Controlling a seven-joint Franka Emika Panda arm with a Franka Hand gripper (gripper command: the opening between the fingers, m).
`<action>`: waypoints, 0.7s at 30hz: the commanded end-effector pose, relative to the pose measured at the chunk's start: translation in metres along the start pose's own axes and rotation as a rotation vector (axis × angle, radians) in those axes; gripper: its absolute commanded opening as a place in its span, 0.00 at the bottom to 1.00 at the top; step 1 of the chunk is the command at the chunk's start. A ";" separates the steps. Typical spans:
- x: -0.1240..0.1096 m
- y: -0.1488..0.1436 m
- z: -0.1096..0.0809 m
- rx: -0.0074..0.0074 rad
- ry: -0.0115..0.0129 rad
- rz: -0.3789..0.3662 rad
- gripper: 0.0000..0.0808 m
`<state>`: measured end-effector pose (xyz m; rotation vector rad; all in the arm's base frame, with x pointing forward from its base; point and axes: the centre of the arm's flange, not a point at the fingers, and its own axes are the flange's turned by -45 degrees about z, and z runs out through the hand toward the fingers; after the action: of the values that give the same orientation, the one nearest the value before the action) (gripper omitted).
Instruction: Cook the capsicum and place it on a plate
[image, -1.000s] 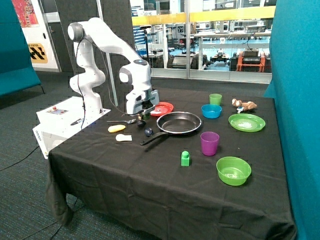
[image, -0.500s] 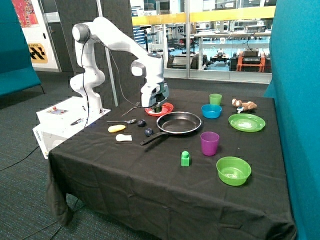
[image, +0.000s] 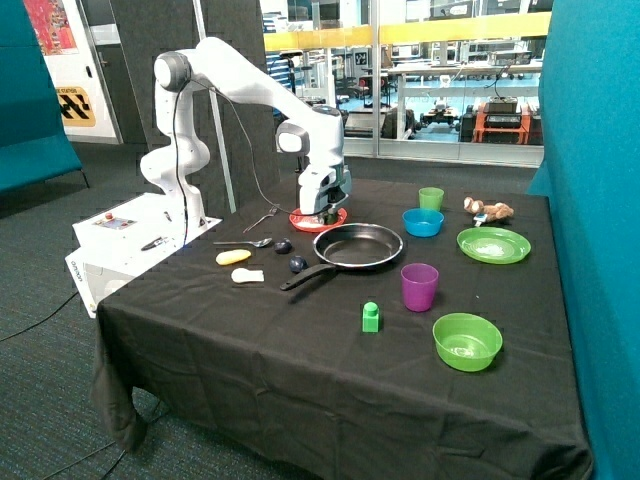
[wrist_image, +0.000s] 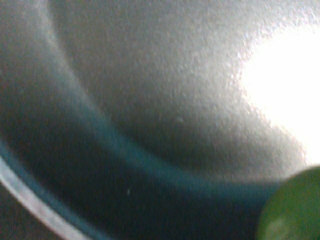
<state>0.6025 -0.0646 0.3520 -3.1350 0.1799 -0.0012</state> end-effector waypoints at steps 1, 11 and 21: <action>0.015 -0.001 0.011 -0.0015 -0.0007 0.018 0.00; 0.023 0.001 0.029 -0.0015 -0.0007 0.019 0.00; 0.041 0.001 0.048 -0.0015 -0.0007 0.027 0.00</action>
<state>0.6287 -0.0680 0.3220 -3.1358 0.2127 0.0072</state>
